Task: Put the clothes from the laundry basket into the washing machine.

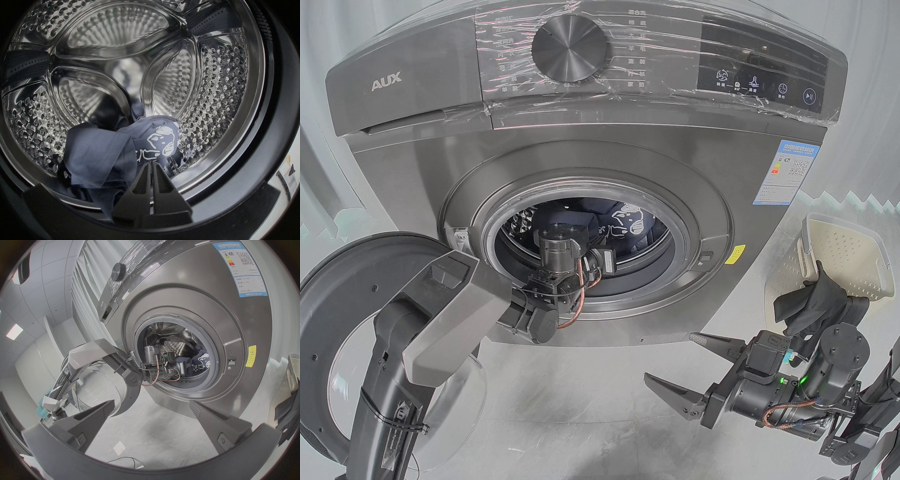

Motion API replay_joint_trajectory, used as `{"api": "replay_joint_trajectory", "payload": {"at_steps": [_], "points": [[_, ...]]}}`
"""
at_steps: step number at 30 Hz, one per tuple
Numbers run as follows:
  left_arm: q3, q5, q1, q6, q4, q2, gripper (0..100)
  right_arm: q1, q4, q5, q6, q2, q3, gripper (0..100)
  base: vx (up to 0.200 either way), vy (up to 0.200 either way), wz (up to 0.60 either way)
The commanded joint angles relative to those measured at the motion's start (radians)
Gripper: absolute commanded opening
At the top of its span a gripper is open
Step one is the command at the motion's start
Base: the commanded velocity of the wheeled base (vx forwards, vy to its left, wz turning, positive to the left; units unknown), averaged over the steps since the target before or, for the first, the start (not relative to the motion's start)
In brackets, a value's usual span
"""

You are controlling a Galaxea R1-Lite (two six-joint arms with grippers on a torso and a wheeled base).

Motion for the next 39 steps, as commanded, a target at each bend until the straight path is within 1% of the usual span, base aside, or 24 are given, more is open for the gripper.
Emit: {"api": "replay_joint_trajectory", "payload": {"at_steps": [1,5,11,12,14,18,20,21,22,25,26,27,28,29,30,31,32,33,34,35,36,37,39], "points": [[-0.089,0.009,-0.002,-0.001,-0.025,0.088,0,0.003,0.0,-0.001,0.001,-0.007,0.0,100,0.0,0.0,0.0],[-0.135,0.024,0.004,0.001,-0.032,0.112,0,0.003,0.0,0.0,0.0,-0.007,0.0,100,0.0,0.0,0.0],[-0.083,0.024,-0.003,-0.001,-0.034,0.06,0,0.003,0.0,0.0,0.0,-0.006,0.0,100,0.0,0.0,0.0],[-0.056,0.023,-0.006,-0.002,-0.034,0.037,100,0.003,0.0,0.0,0.0,-0.006,0.0,100,0.0,0.0,0.0],[-0.01,0.017,-0.022,-0.005,-0.037,-0.003,100,0.003,0.0,0.0,0.0,-0.006,0.0,100,0.0,0.0,0.0],[0.093,0.009,-0.056,-0.021,-0.055,-0.096,100,0.003,0.0,0.0,0.0,-0.009,0.0,100,0.0,0.0,0.0],[0.179,-0.003,-0.075,-0.038,-0.058,-0.167,100,0.001,0.0,0.0,0.0,-0.011,0.0,100,0.0,0.0,0.0],[0.247,-0.014,-0.089,-0.044,-0.061,-0.217,100,0.0,0.0,0.0,0.0,-0.011,0.0,100,0.0,0.0,0.0],[0.3,-0.023,-0.103,-0.045,-0.061,-0.254,100,-0.002,0.0,0.0,0.0,-0.011,0.001,100,0.0,0.0,0.0],[0.521,-0.066,-0.146,-0.045,-0.08,-0.382,100,-0.003,0.0,0.002,0.0,-0.014,0.011,100,0.0,0.0,0.0],[0.532,-0.069,-0.148,-0.045,-0.081,-0.388,100,-0.005,0.0,0.002,0.0,-0.014,0.011,100,0.0,0.0,0.0],[0.673,-0.092,-0.178,-0.045,-0.114,-0.457,100,-0.005,0.0,0.003,0.0,-0.02,0.014,100,0.0,0.0,0.0],[0.704,-0.094,-0.186,-0.047,-0.124,-0.472,100,-0.005,0.0,0.003,0.0,-0.02,0.014,100,0.0,0.0,0.0],[0.805,-0.095,-0.209,-0.045,-0.17,-0.515,100,-0.006,0.0,0.003,0.001,-0.02,0.014,100,0.0,0.0,0.0],[0.814,-0.095,-0.21,-0.045,-0.175,-0.52,100,-0.006,0.0,0.003,0.0,-0.02,0.014,100,0.0,0.0,0.0],[0.914,-0.094,-0.233,-0.047,-0.246,-0.561,100,-0.008,0.0,0.005,0.001,-0.02,0.015,100,0.0,0.0,0.0],[0.969,-0.091,-0.244,-0.045,-0.293,-0.581,100,-0.01,0.0,0.005,0.001,-0.02,0.017,100,0.0,0.0,0.0],[0.994,-0.089,-0.249,-0.044,-0.315,-0.59,100,-0.01,0.0,0.005,0.001,-0.02,0.017,100,0.0,0.0,0.0],[1.075,-0.086,-0.27,-0.042,-0.384,-0.63,100,-0.011,0.0,0.005,0.001,-0.02,0.017,100,0.0,0.0,0.0],[1.075,-0.086,-0.27,-0.042,-0.384,-0.63,100,-0.011,0.0,0.005,0.001,-0.02,0.017,100,0.0,0.0,0.0],[1.155,-0.085,-0.29,-0.042,-0.43,-0.684,100,-0.014,0.0,0.005,0.001,-0.02,0.021,100,0.0,0.0,0.0],[1.191,-0.085,-0.301,-0.042,-0.442,-0.716,100,-0.016,0.0,0.003,0.001,-0.023,0.026,100,0.0,0.0,0.0],[1.216,-0.086,-0.306,-0.044,-0.448,-0.747,100,-0.019,0.0,0.003,0.001,-0.027,0.031,100,0.0,0.0,0.0]]}}
